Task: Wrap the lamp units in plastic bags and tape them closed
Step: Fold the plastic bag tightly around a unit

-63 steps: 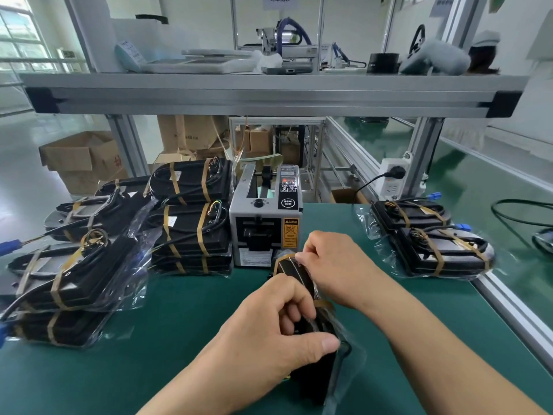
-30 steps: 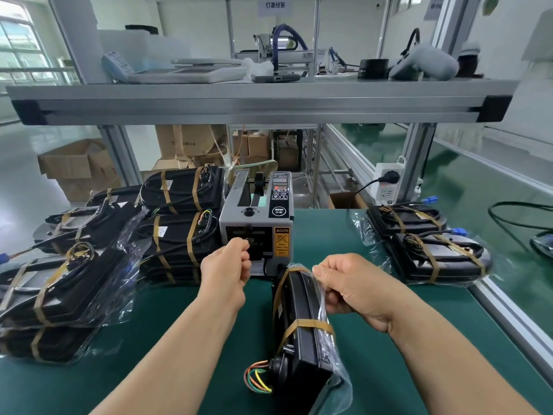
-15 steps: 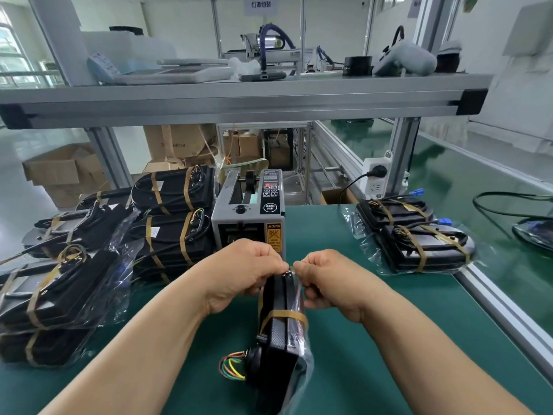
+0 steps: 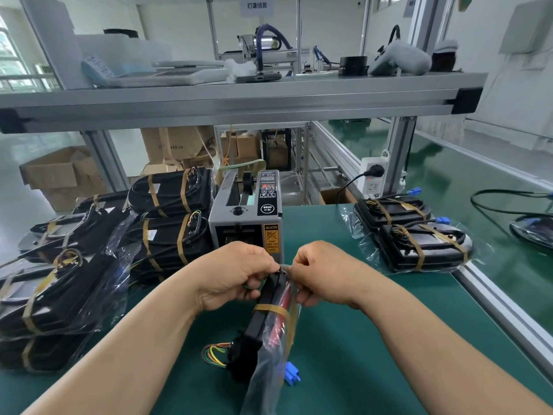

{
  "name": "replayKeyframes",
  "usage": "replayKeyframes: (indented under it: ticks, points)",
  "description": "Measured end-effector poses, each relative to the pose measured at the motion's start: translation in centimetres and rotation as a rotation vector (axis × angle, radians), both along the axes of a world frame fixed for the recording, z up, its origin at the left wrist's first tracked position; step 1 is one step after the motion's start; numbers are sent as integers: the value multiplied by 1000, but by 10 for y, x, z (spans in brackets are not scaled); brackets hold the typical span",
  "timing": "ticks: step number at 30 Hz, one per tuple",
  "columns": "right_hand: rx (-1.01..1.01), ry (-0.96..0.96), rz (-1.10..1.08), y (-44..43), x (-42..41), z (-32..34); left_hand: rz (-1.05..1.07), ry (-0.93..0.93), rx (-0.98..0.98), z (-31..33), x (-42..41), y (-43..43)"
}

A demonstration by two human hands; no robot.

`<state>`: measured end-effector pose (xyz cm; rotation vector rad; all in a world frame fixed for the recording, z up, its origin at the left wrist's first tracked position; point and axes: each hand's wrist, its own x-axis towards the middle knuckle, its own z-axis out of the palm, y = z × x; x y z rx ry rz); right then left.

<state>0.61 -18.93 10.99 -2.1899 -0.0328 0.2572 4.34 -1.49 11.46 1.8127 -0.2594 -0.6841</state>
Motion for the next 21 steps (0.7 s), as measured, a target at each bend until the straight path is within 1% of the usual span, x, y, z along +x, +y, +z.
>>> replayKeyframes:
  ticks: [2, 6, 10, 14, 18, 21]
  points:
    - [56, 1, -32, 0, 0, -5, -33, 6, 19, 1, 4, 1]
    - [269, 38, -109, 3, 1, -18, -92, 3, 94, 3, 12, 0]
    - [402, 69, -113, 3, 2, -27, -132, 20, 156, 5, 20, -2]
    - [431, 80, -112, 2, 2, -30, -182, 52, 152, 5, 27, -1]
    - [430, 63, -120, 0, 1, -32, -221, 129, 62, 2, 32, 2]
    - [429, 62, -120, -1, 1, -32, -251, 99, 65, 1, 32, 3]
